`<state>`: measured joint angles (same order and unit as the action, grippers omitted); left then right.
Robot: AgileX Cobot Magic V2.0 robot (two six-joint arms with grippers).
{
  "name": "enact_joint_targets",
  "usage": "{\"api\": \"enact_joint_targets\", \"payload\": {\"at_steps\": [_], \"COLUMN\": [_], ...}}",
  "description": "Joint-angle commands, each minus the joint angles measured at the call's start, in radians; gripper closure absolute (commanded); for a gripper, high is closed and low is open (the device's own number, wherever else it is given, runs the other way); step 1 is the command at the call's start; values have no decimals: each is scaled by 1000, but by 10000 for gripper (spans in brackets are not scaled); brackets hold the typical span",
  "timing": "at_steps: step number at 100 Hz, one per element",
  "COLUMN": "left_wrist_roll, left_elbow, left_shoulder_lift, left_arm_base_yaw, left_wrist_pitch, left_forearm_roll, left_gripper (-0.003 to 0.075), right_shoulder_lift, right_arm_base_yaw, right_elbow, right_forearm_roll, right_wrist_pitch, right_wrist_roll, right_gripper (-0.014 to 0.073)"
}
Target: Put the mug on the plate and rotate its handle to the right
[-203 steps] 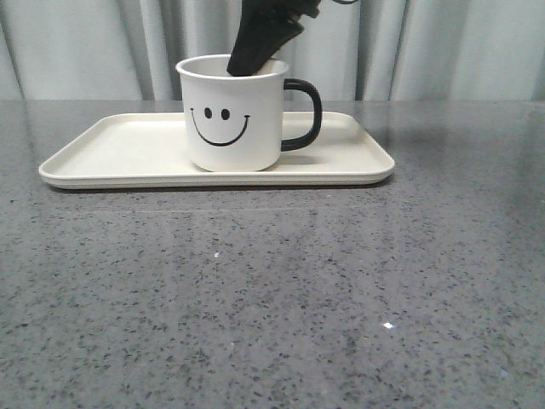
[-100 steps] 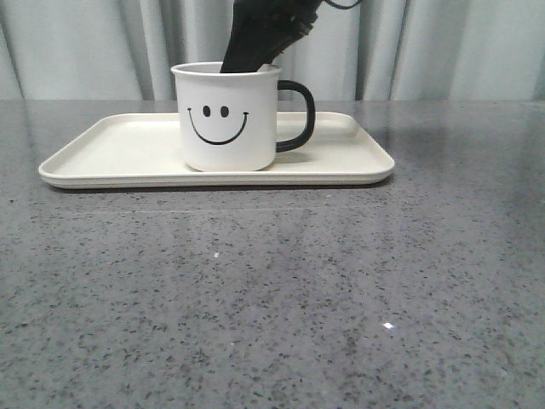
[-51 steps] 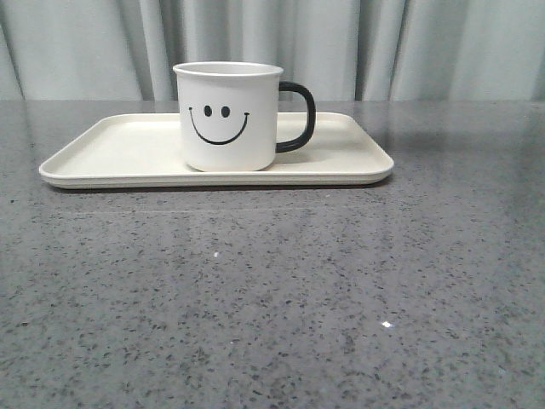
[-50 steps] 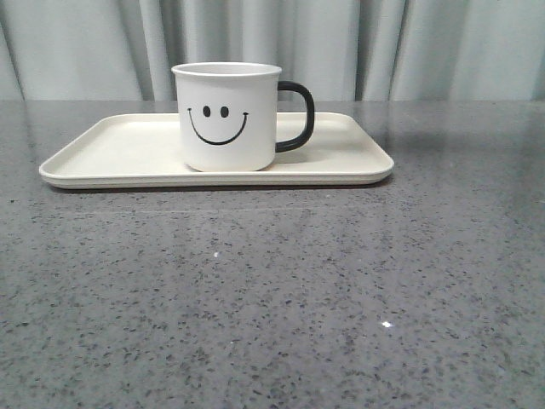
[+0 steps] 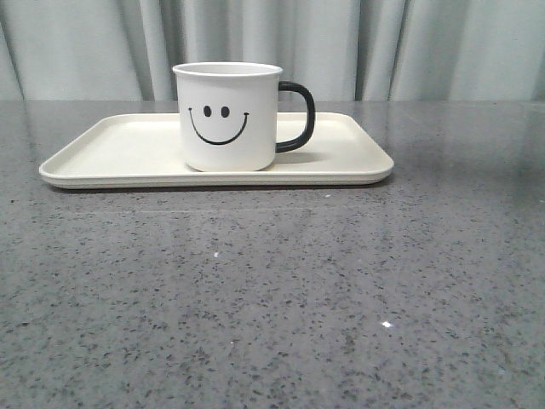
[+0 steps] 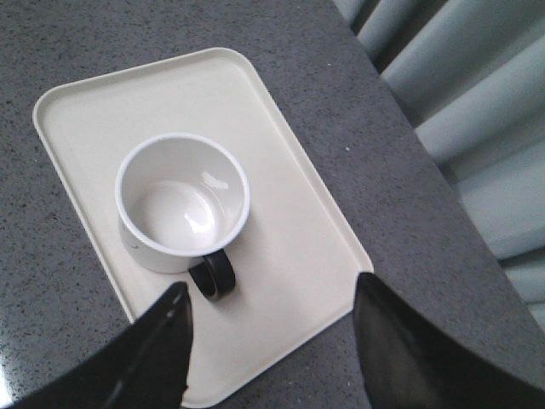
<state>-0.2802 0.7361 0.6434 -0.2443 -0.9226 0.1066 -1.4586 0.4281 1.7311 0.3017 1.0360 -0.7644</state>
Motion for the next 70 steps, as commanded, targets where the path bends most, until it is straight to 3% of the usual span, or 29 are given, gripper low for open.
{"api": "enact_joint_targets", "payload": {"at_steps": [1, 18, 49, 70], "left_wrist_roll": [-9, -9, -9, -9], "left_elbow": [29, 29, 29, 29], "left_shoulder_lift": [-1, -1, -1, -1], "left_arm_base_yaw": [2, 2, 2, 2], "left_wrist_pitch": [60, 60, 60, 60], "left_forearm_roll": [8, 8, 8, 8], "left_gripper": [219, 218, 219, 219], "right_shoulder_lift": [144, 298, 434, 551], "right_arm_base_yaw": [-5, -42, -327, -404], "right_elbow": [-78, -220, -510, -705], "right_forearm_roll": [-15, -112, -121, -120], "right_wrist_pitch": [-138, -164, -203, -287], "right_wrist_roll": [19, 132, 260, 330], "right_gripper": [163, 163, 169, 169]}}
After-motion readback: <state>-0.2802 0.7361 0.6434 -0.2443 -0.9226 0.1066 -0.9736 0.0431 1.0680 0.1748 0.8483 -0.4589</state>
